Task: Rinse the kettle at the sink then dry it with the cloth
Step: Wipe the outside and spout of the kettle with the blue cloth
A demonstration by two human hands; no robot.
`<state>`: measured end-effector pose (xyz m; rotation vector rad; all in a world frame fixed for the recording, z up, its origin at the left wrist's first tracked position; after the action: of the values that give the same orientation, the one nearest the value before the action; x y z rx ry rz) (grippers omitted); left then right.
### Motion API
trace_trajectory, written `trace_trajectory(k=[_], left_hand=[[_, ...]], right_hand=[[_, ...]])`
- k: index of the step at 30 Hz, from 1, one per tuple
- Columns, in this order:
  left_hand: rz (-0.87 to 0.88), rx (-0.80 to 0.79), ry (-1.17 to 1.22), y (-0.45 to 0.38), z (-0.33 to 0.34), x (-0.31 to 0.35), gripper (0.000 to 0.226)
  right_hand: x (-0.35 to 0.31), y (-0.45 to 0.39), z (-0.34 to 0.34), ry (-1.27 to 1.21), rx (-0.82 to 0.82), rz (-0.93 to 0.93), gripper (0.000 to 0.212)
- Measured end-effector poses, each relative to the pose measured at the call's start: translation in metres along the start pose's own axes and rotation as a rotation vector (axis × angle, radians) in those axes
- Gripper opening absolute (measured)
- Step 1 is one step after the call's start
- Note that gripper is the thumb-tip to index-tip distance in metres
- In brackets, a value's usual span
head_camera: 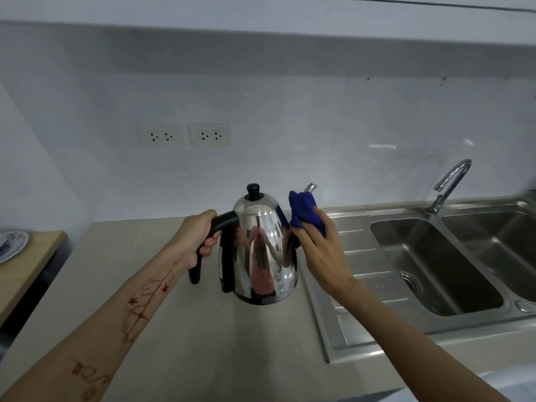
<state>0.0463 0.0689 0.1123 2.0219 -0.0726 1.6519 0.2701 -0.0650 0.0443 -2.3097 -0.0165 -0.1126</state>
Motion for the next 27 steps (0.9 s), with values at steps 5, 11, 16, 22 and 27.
trace_trajectory(k=[5, 11, 16, 22, 27], left_hand=[[-0.023, 0.005, 0.04, 0.003, 0.005, -0.008, 0.043], [0.016, 0.034, 0.005, 0.001, 0.006, -0.005, 0.039], [-0.049, 0.023, 0.025, 0.001, 0.011, -0.019, 0.04], [-0.045, 0.014, 0.031, 0.001, 0.009, -0.015, 0.042], [-0.053, -0.009, 0.031, 0.001, 0.008, -0.021, 0.044]], right_hand=[[0.006, -0.01, -0.001, -0.033, -0.113, 0.071, 0.033], [-0.022, 0.009, -0.01, -0.414, -0.029, 0.393, 0.039], [-0.031, 0.018, -0.007, -0.549, 0.017, 0.728, 0.034], [-0.036, 0.033, -0.003, -0.582, 0.044, 0.802, 0.034], [-0.039, 0.038, -0.001, -0.662, 0.042, 0.874, 0.04]])
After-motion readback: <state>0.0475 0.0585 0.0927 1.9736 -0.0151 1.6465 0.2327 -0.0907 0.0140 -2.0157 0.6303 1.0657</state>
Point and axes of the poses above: each hand's wrist, its own y-axis away from the middle knuckle, its own z-axis out of the palm, x = y × z, the point moved 1 cm from there along -y, towards the middle knuckle, and after that the axes turned 3 degrees about x, right-handed, at the moved point
